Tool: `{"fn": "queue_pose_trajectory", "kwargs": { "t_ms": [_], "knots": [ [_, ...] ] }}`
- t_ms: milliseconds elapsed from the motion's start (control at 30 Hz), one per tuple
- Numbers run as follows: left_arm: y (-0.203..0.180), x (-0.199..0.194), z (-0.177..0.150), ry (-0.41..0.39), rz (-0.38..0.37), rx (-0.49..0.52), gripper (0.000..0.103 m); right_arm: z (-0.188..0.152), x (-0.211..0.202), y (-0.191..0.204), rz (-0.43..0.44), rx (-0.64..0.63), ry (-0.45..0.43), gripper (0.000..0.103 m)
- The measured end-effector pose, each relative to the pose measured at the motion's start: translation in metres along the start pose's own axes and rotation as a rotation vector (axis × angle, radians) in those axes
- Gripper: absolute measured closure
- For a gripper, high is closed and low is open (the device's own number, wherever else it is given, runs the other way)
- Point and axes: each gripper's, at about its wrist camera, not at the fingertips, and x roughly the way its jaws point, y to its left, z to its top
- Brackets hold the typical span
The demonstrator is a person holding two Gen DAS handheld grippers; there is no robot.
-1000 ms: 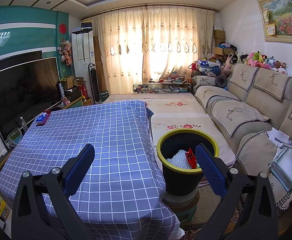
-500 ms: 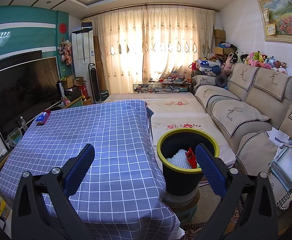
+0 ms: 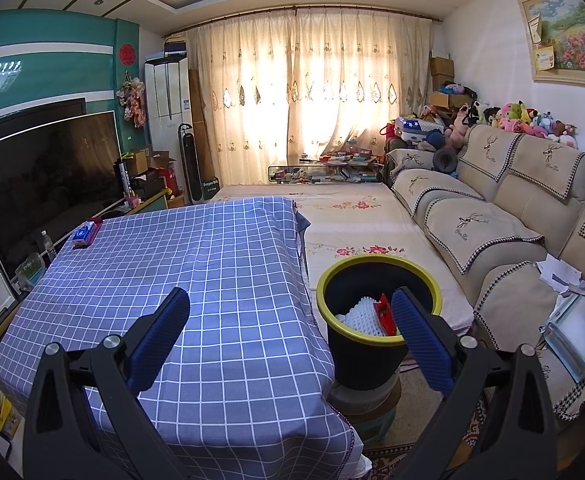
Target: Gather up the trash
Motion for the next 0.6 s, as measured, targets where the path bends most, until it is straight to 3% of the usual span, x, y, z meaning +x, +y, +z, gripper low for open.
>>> {"fn": "queue_pose_trajectory", "kwargs": {
  "t_ms": [333, 600],
  "knots": [
    [0.01, 0.027, 0.002, 0.027, -0.029, -0.045, 0.005, -0.004, 0.012, 0.004, -0.005, -0.008, 0.023, 0.007],
    [0.018, 0.066, 0.007, 0.082, 0.01, -0.018, 0.005, 0.005, 0.041, 0.008, 0.031, -0.021, 0.074, 0.007]
  ]
}}
